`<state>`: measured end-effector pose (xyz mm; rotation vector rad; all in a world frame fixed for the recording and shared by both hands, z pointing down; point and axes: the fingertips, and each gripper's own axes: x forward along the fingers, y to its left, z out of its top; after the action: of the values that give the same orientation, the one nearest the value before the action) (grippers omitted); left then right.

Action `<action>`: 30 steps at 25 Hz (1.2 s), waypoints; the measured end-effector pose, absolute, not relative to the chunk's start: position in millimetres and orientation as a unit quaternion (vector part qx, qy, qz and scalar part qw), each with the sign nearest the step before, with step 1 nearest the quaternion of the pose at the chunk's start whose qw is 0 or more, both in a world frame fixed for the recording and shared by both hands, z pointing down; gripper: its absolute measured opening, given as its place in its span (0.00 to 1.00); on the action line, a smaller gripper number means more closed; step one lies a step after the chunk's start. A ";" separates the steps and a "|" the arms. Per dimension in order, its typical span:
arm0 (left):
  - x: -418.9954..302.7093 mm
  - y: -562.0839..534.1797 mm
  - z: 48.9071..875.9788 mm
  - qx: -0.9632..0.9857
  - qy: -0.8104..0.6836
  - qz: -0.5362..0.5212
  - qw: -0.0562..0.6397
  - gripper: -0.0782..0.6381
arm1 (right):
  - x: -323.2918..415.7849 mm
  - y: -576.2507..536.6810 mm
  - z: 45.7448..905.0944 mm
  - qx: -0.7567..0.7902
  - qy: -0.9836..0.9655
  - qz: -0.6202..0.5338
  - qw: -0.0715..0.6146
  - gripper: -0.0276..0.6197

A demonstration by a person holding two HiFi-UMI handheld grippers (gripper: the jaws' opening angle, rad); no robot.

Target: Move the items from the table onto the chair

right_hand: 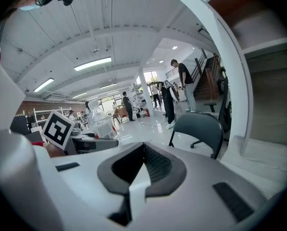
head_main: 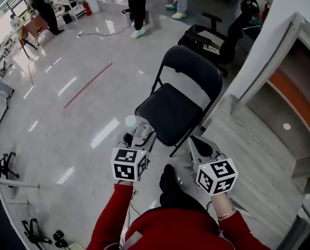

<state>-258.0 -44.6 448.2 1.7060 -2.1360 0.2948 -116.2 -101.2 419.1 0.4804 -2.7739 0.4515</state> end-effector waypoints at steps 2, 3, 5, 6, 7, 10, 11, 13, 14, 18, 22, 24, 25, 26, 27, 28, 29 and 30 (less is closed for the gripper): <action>-282.5 -70.0 448.9 0.612 -0.758 0.115 0.196 0.53 | -142.0 -130.9 415.1 0.171 -0.963 0.160 0.137 0.06; -292.9 -84.0 449.6 0.613 -0.756 0.119 0.196 0.53 | -153.2 -146.6 414.1 0.174 -0.962 0.162 0.134 0.06; -309.6 -105.8 452.7 0.620 -0.749 0.130 0.194 0.53 | -170.4 -167.8 415.3 0.180 -0.959 0.172 0.133 0.06; -316.6 -115.3 455.3 0.625 -0.745 0.134 0.192 0.53 | -176.3 -174.7 417.2 0.186 -0.958 0.176 0.132 0.06; -323.5 -126.2 458.3 0.630 -0.740 0.136 0.190 0.53 | -181.3 -181.7 419.5 0.193 -0.956 0.177 0.132 0.06; -341.4 -158.8 471.3 0.649 -0.724 0.139 0.189 0.53 | -193.3 -197.9 428.5 0.222 -0.948 0.182 0.137 0.06; -345.8 -167.6 476.3 0.658 -0.714 0.145 0.189 0.53 | -196.8 -200.3 431.6 0.232 -0.945 0.186 0.138 0.06; -354.2 -185.3 484.6 0.680 -0.690 0.162 0.188 0.53 | -204.5 -205.7 435.9 0.259 -0.936 0.191 0.142 0.06; -358.1 -194.1 488.3 0.692 -0.676 0.169 0.187 0.53 | -208.4 -209.1 436.9 0.275 -0.931 0.192 0.143 0.06; -372.2 -225.2 504.9 0.739 -0.620 0.195 0.180 0.53 | -222.3 -222.6 441.3 0.350 -0.904 0.204 0.135 0.06; -382.2 -242.1 520.4 0.781 -0.560 0.213 0.175 0.53 | -234.7 -223.8 450.5 0.428 -0.868 0.222 0.119 0.06; -385.7 -246.2 529.4 0.793 -0.540 0.220 0.178 0.53 | -240.1 -220.9 457.5 0.453 -0.855 0.225 0.119 0.06; -387.0 -247.2 534.3 0.796 -0.533 0.222 0.180 0.53 | -242.9 -219.0 462.5 0.460 -0.850 0.226 0.120 0.06; -387.8 -247.7 539.1 0.799 -0.528 0.224 0.183 0.53 | -245.3 -217.5 467.9 0.464 -0.847 0.229 0.123 0.06; -387.9 -248.0 543.2 0.801 -0.523 0.225 0.186 0.53 | -247.4 -216.5 473.0 0.467 -0.845 0.231 0.125 0.06; -387.4 -248.2 546.8 0.802 -0.519 0.227 0.187 0.53 | -249.2 -215.8 477.6 0.469 -0.843 0.232 0.128 0.06; -386.8 -248.1 550.0 0.804 -0.515 0.229 0.189 0.53 | -250.7 -215.2 481.5 0.471 -0.841 0.234 0.130 0.06; -386.2 -247.4 553.2 0.805 -0.512 0.231 0.190 0.53 | -251.9 -214.4 485.0 0.472 -0.839 0.235 0.133 0.06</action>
<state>-386.2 -247.4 553.2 2.2626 -1.4399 0.6488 -251.9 -214.4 485.0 1.3686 -2.4350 0.6828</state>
